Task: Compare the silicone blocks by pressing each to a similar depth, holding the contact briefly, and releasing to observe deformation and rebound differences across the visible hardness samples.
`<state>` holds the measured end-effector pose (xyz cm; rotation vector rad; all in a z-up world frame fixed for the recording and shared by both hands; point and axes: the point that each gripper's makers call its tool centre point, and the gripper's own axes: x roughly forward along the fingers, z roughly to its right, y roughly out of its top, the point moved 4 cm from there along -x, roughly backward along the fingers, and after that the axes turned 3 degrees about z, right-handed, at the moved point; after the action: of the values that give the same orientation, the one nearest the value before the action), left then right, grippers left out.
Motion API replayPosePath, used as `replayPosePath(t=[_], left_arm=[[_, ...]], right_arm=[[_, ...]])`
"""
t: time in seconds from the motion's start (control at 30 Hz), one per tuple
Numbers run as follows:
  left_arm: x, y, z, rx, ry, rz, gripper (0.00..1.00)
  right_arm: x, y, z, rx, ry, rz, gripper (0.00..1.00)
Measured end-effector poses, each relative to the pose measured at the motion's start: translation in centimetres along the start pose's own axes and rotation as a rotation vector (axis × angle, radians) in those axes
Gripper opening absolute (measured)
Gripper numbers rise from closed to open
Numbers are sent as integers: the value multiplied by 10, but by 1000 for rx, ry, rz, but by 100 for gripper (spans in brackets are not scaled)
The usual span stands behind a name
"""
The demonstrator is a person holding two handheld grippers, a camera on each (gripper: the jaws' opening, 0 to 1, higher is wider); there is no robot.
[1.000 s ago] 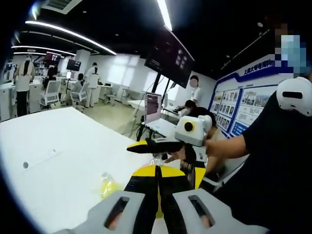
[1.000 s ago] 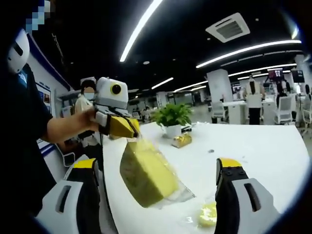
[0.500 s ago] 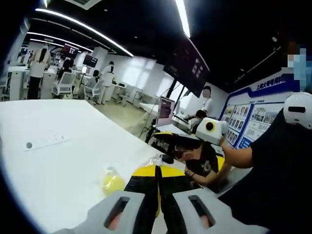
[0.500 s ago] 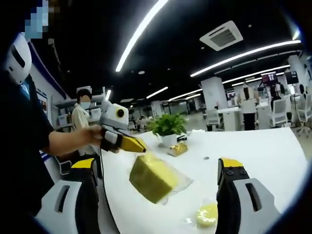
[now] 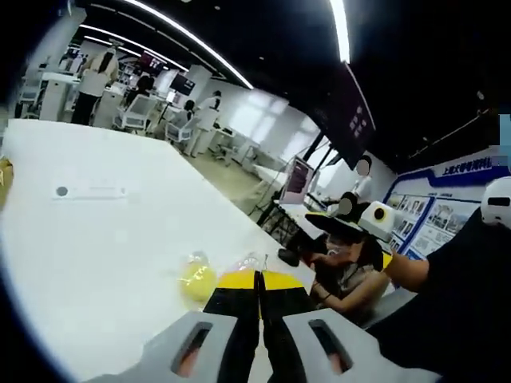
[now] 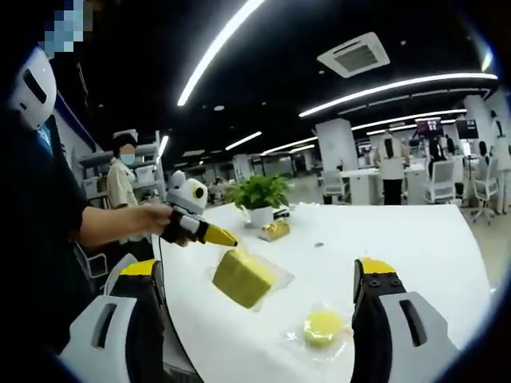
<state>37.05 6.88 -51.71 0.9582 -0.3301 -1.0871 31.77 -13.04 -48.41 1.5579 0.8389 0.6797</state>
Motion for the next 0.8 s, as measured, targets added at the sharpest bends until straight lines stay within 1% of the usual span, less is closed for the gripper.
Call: replayPosePath(t=[0.1,0.13,0.17,0.23,0.27,0.3,0.37,0.4,0.43,0.5,0.57,0.6,0.63,0.7,0.73,0.77,0.8], left_arm=[[3,-9,-10,-16,27,-14,0],[4,-12,-14,-36,38,-19,0],[4,-14,-16,-34,39,-20,0],[6,-17,-24,-64,58,-15,0],[7,-18,-27,-63,62,-13,0],[8,-19,-33,-78,79,-9,0],[9,-21,-38,-91,83,-10,0],[10,-21,-44,-105,98,-2,0],[10,-22,-46,-112,97,-5,0],[11,-23,-53,-142,98,15,0],[11,-24,-60,-178,108,26,0],[11,-27,-65,-170,116,23,0],[11,-30,-71,-166,141,15,0],[10,-37,-80,-174,167,-10,0],[9,-35,-85,-167,174,15,0],[8,-30,-86,-232,166,56,0],[6,-31,-92,-247,186,54,0]], right_arm=[[-4,-3,2,15,-4,-8,93],[-5,-4,2,17,-11,-9,93],[-6,-4,2,15,-13,-9,93],[-8,-5,2,19,-13,-11,91],[-8,-6,2,20,-16,-19,91],[-9,-8,1,19,-17,-26,91],[-11,-11,1,8,-18,-38,91],[-11,-12,1,8,-17,-42,91],[-12,-12,0,9,-17,-45,91],[-13,-13,-1,12,-16,-49,90],[-15,-14,-2,29,-14,-47,87],[-15,-14,-3,62,-11,-41,85],[-16,-13,-3,91,-11,-26,85],[-18,-12,-3,87,-19,-1,86],[-18,-12,-3,84,-22,1,86],[-19,-13,-3,83,-23,-3,86],[-19,-14,-4,86,-23,-10,86]])
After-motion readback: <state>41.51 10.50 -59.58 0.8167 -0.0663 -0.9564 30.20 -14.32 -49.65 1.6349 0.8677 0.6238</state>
